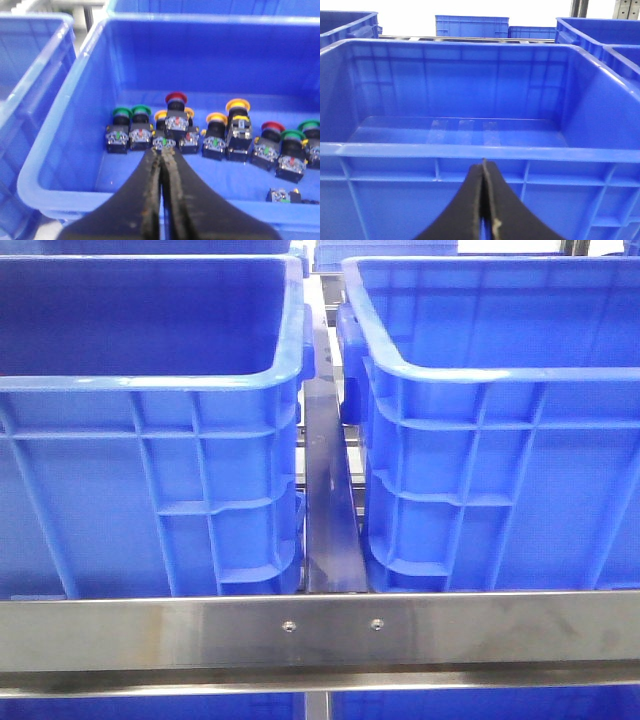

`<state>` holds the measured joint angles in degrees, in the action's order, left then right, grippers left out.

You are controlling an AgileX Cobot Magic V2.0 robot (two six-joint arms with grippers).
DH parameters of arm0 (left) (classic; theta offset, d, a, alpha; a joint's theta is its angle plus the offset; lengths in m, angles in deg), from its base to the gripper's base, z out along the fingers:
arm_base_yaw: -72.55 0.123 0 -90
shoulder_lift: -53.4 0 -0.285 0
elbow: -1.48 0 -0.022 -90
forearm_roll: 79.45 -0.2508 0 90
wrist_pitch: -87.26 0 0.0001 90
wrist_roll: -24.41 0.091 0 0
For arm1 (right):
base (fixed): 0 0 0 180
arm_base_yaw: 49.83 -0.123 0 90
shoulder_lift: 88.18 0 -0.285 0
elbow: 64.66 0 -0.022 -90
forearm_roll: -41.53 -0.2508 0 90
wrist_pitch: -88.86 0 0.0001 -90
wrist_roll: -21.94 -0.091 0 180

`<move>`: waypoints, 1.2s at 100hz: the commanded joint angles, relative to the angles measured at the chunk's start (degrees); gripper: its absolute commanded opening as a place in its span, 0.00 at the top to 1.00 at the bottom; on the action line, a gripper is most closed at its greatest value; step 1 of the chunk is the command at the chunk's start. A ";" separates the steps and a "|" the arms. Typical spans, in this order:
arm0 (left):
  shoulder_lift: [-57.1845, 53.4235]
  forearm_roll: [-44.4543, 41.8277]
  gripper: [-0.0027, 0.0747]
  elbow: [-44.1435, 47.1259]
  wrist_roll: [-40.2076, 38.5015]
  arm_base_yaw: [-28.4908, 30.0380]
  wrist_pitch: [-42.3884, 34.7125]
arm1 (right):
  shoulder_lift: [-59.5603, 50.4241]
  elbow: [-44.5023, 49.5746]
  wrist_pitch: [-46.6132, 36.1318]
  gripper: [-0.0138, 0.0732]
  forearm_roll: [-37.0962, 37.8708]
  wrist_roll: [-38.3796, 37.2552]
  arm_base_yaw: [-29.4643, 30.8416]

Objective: Pick red and yellow buttons and place in box
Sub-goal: 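Reach the left gripper down into the button bin toward a red button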

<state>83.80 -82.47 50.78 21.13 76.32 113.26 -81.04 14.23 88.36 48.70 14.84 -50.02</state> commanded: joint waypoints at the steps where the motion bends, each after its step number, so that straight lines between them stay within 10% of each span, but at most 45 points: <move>1: 5.08 0.00 0.88 -4.62 -0.06 0.01 -2.97 | -1.29 -0.94 -4.49 0.92 -0.20 0.28 0.35; 31: 21.14 0.00 0.19 -15.35 -0.06 0.01 2.09 | -1.29 -0.94 -4.49 0.92 -0.20 0.28 0.35; 120: 62.72 3.02 0.19 -48.96 2.92 0.01 26.48 | -1.29 -0.94 -4.49 0.92 -0.20 0.28 0.35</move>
<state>146.06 -80.19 5.45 24.41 76.32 140.93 -81.04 14.23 88.36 48.70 14.84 -50.02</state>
